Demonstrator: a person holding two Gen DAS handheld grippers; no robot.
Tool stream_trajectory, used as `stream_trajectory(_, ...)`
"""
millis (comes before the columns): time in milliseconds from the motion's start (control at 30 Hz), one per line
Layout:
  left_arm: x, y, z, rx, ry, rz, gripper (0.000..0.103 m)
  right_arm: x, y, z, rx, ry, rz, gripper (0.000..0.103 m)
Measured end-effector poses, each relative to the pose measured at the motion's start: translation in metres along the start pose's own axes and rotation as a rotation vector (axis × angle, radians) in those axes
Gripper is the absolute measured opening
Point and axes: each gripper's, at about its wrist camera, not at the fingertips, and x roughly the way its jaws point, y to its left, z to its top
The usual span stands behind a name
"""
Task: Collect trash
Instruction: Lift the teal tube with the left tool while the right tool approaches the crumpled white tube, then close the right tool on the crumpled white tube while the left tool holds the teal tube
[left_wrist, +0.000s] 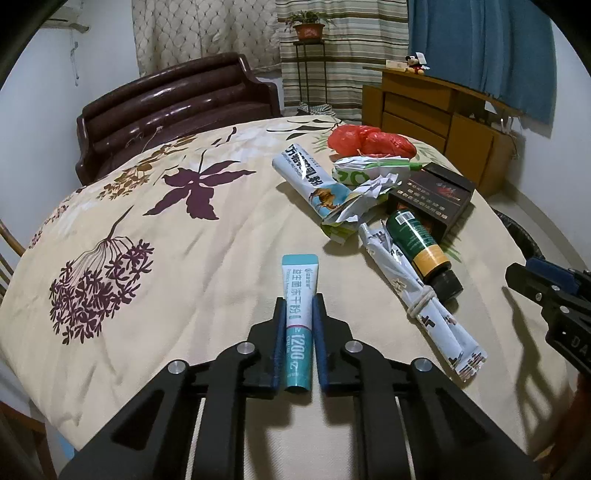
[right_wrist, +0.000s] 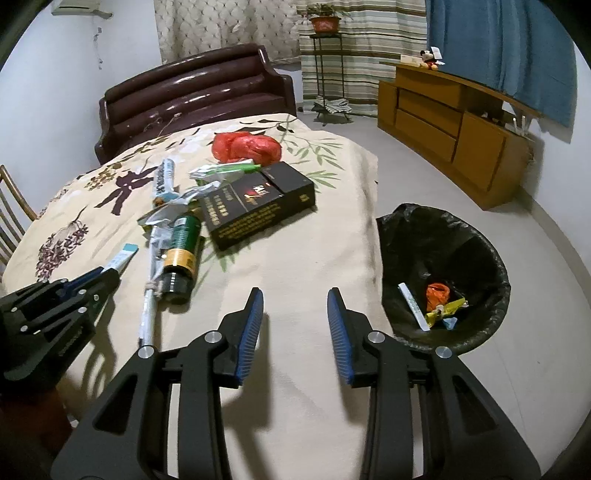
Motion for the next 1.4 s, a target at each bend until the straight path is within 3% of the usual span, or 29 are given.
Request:
stream_trajectory(500, -0.017, 0.045, -0.009, -0.068, -0.027, 0.056, 0.014, -0.006, 0.051, 0.000, -0.083, 0.003, 0.068, 0.036)
stream_trajectory(767, -0.020, 0.070, -0.018, -0.114, -0.024, 0.065, 0.014, 0.005, 0.087, -0.008, -0.156, 0.054, 0.113, 0.036)
stream_trajectory(1400, -0.023, 0.104, -0.022, -0.183, -0.041, 0.060, 0.014, 0.006, 0.108, 0.002, -0.135, 0.059, 0.135, 0.035)
